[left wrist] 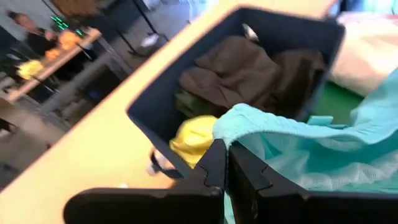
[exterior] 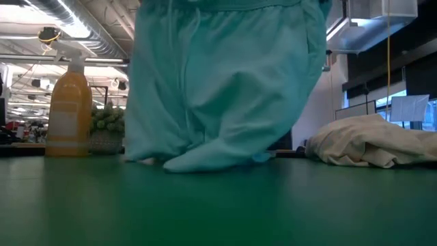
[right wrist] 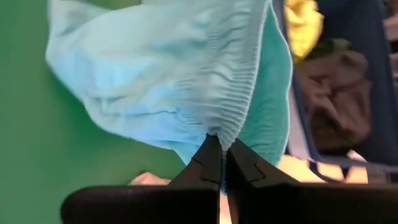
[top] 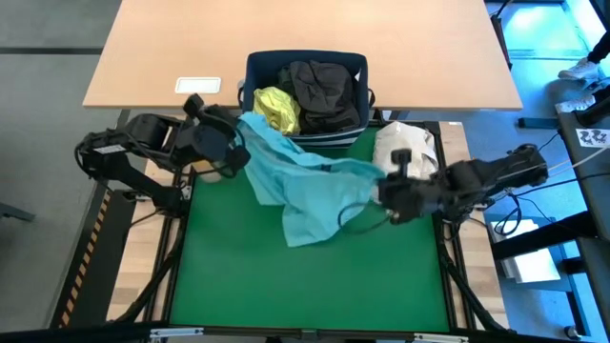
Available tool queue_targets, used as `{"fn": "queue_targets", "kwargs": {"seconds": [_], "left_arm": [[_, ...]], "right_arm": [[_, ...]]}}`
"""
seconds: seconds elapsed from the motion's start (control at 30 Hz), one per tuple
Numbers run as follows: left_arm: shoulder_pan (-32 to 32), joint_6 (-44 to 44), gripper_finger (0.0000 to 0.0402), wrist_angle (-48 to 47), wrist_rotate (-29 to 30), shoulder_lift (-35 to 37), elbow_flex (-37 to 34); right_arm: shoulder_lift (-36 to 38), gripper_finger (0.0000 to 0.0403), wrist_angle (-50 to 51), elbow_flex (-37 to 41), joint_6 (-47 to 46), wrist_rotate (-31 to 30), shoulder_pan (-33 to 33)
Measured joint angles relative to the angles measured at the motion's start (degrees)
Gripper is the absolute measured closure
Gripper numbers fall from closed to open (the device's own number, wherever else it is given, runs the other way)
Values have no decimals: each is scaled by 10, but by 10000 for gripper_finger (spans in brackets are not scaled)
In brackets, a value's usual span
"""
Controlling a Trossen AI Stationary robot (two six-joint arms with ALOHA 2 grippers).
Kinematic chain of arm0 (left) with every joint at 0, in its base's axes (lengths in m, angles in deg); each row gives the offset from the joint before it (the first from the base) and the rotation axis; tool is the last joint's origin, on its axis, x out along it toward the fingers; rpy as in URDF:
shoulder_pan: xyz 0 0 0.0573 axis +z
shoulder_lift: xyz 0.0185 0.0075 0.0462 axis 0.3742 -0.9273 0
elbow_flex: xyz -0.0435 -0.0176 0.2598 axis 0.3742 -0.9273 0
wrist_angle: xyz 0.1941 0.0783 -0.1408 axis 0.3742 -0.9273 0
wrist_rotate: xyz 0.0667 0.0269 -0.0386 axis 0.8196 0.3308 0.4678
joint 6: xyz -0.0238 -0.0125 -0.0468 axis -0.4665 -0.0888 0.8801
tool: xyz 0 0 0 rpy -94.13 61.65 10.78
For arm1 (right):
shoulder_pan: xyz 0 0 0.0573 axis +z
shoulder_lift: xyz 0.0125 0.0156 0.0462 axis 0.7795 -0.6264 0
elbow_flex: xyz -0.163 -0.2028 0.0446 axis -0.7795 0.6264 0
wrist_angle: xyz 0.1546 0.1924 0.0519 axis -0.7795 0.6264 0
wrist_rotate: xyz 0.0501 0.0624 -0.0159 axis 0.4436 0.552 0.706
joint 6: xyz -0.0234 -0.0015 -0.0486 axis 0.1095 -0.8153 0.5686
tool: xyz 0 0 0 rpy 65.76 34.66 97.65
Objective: Fold laundry
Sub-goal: Fold the blue shorts
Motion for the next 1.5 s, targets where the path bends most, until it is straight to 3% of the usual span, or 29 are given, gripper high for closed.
{"fn": "queue_targets", "kwargs": {"seconds": [0.33, 0.57, 0.77, 0.9, 1.13, 1.3, 1.5], "left_arm": [[1, -134, 401, 148, 109, 0, 0], [-7, -194, 401, 209, 118, 0, 0], [-33, -205, 401, 210, 133, 4, 0], [-75, -188, 401, 203, 137, 8, 0], [-174, -59, 401, 111, 146, 9, -26], [-249, 101, 401, 43, 139, 7, -107], [-317, 241, 401, 45, 99, 0, -217]], "right_arm": [[6, 402, -17, 0, 74, -50, -114], [19, 402, -42, -4, 124, -158, -125], [30, 402, -85, -38, 124, -145, -125], [43, 402, -141, -41, 123, -73, -125], [48, 402, -142, -39, 78, 78, -124], [52, 402, -183, 30, 65, 80, -94], [53, 402, -331, 167, 70, 97, -10]]}}
